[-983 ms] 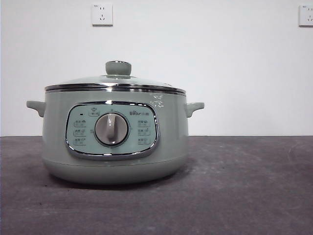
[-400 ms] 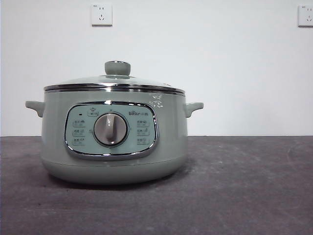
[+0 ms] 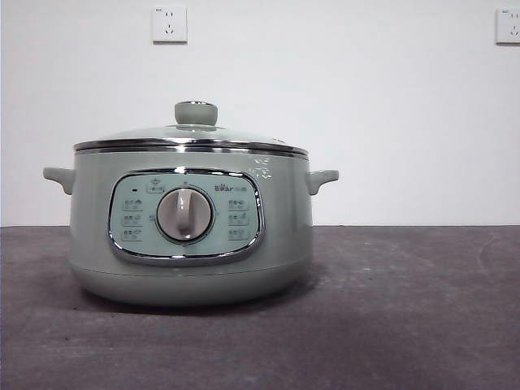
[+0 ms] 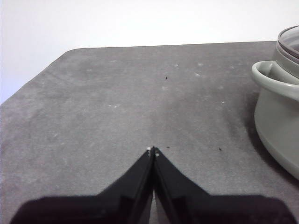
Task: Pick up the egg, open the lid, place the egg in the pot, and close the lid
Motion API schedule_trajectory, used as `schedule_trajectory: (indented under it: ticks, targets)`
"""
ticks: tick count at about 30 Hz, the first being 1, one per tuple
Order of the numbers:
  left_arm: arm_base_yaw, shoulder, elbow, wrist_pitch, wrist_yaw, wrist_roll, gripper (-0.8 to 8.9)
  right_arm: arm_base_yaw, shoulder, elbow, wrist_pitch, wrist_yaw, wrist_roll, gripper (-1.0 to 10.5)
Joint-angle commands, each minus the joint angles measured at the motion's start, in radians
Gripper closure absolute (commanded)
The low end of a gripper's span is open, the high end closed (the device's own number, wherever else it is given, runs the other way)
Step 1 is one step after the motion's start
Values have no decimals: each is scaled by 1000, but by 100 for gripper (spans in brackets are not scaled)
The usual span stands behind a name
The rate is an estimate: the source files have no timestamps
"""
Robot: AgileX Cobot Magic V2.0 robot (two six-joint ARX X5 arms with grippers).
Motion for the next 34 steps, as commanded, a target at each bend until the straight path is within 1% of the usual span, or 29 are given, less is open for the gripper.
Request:
schedule_trajectory:
  ticks: [1, 5, 7, 12, 21, 25, 26, 28, 29, 34]
  targets:
    - [2, -3, -14, 3, 3, -6, 816, -2, -66, -158, 67, 50, 21, 946]
    - [2, -3, -14, 3, 3, -6, 817, -2, -151, -316, 126, 121, 65, 946]
    - [2, -3, -14, 3, 3, -6, 816, -2, -187, -375, 133, 148, 72, 946]
    - [2, -3, -14, 3, 3, -6, 817, -2, -250, -473, 132, 149, 92, 946]
    - [2, -3, -14, 3, 3, -6, 817, -1, -280, -514, 59, 165, 97, 946]
    - [2, -3, -14, 3, 3, -6, 817, -1, -280, -521, 56, 164, 99, 946]
    - [2, -3, -14, 3, 3, -6, 816, -1, -280, -521, 56, 164, 109, 946]
    - [2, -3, -14, 3, 3, -6, 816, -1, -280, -521, 56, 165, 153, 946]
    - [2, -3, -14, 3, 3, -6, 816, -1, -280, -521, 57, 165, 197, 946]
    - [2, -3, -14, 3, 3, -6, 816, -1, -280, -521, 57, 167, 206, 946]
